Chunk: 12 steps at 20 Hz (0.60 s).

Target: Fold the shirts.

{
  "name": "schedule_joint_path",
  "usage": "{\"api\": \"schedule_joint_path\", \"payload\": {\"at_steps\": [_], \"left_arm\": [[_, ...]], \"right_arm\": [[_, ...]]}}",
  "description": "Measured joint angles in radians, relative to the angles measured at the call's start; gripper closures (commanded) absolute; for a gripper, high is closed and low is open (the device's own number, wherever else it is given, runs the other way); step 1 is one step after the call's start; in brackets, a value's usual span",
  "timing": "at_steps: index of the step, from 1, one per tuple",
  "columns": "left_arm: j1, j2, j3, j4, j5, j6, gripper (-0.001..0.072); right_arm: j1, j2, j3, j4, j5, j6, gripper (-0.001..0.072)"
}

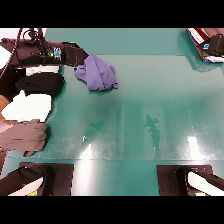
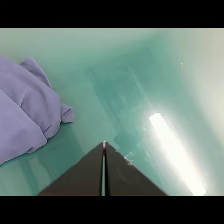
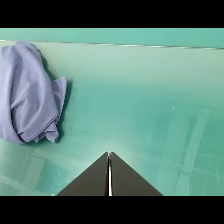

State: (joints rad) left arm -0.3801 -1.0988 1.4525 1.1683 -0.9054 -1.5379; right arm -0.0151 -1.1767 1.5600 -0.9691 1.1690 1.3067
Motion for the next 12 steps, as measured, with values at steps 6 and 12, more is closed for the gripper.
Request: {"api": "schedule_joint_path", "payload": {"at_steps": [6, 12], "left_arm": [[0.0, -0.002, 0.0, 0.0, 0.0, 0.0, 0.0683], [0.0, -0.002, 0.0, -0.002, 0.024, 0.0, 0.0628]], "right_arm": [[0.0, -0.002, -0.002, 0.001, 0.0, 0.0, 0.0696], [0.0, -0.002, -0.002, 0.001, 0.0, 0.0, 0.0697]]}}
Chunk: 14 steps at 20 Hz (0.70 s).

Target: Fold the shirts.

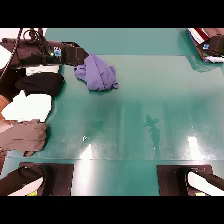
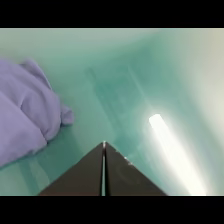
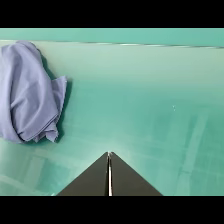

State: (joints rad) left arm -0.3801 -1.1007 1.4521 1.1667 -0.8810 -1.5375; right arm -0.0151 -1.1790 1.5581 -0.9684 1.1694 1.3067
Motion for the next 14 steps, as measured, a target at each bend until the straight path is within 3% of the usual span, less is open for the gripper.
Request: {"api": "schedule_joint_path", "payload": {"at_steps": [1, 2, 9, 14], "left_arm": [[0.0, 0.0, 0.0, 0.003, 0.018, 0.0, 0.0303], [0.0, -0.002, 0.0, 0.017, 0.041, 0.001, 0.014], [0.077, -0.199, -0.016, 0.197, 0.114, -0.111, 0.0139], [0.145, -0.468, -0.021, 0.132, 0.135, -0.15, 0.0139]], "right_arm": [[0.0, 0.0, 0.0, 0.0, 0.0, 0.0, 0.0696], [0.0, 0.0, 0.0, 0.0, -0.005, 0.0, 0.0696], [0.006, 0.0, 0.0, 0.006, -0.056, 0.0, 0.0696], [0.04, 0.0, 0.0, 0.008, -0.044, 0.001, 0.0696]]}}
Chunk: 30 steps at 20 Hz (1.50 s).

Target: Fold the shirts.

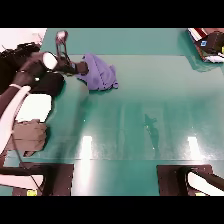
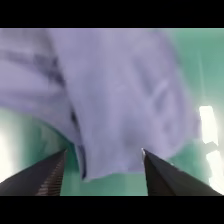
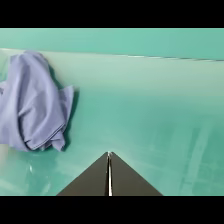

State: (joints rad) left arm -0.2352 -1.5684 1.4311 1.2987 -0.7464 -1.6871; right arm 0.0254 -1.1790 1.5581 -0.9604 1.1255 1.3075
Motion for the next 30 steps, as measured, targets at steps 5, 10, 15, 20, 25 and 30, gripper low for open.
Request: {"api": "schedule_joint_path", "payload": {"at_steps": [5, 10, 15, 20, 25, 30], "left_arm": [[0.015, -0.121, 0.005, -0.081, 0.041, -0.006, 0.0635], [0.018, -0.133, 0.061, -0.104, 0.013, -0.008, 0.0685], [0.018, 0.051, 0.23, -0.084, -0.009, 0.031, 0.0685], [-0.059, 0.296, 0.353, -0.073, -0.071, 0.125, 0.0685], [-0.283, 0.335, 0.362, -0.052, -0.188, 0.165, 0.068], [-0.472, 0.227, 0.316, -0.06, -0.243, 0.174, 0.0036]], "right_arm": [[0.023, 0.0, 0.0, 0.0, 0.005, 0.0, 0.0696], [0.028, 0.005, 0.0, -0.001, 0.006, 0.0, 0.0696], [0.028, 0.085, 0.0, 0.0, -0.056, 0.0, 0.0696], [0.028, 0.201, 0.0, -0.005, -0.167, 0.001, 0.0696], [0.028, 0.259, 0.0, -0.009, -0.207, 0.001, 0.0696], [0.028, 0.272, 0.0, -0.01, -0.186, 0.0, 0.0696]]}}
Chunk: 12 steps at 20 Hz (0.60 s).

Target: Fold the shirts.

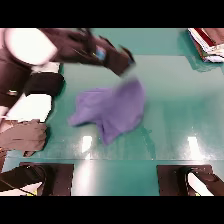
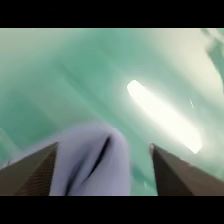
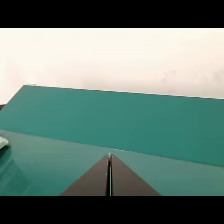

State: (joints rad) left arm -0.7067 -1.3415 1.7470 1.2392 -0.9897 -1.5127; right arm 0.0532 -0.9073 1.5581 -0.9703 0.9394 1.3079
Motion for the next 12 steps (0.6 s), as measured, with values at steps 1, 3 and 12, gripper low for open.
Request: {"api": "schedule_joint_path", "payload": {"at_steps": [1, 3, 12], "left_arm": [[-0.006, -0.011, -0.002, 0.011, -0.002, 0.0, 0.0037], [0.016, -0.027, -0.006, 0.072, -0.014, -0.001, 0.0037], [0.421, -0.068, -0.341, 0.182, -0.064, -0.094, 0.0038]], "right_arm": [[0.0, 0.001, 0.0, 0.0, 0.007, 0.0, 0.0696], [0.0, 0.002, 0.0, 0.0, 0.018, 0.0, 0.0696], [0.0, -0.031, 0.0, 0.001, 0.082, -0.001, 0.0696]]}}
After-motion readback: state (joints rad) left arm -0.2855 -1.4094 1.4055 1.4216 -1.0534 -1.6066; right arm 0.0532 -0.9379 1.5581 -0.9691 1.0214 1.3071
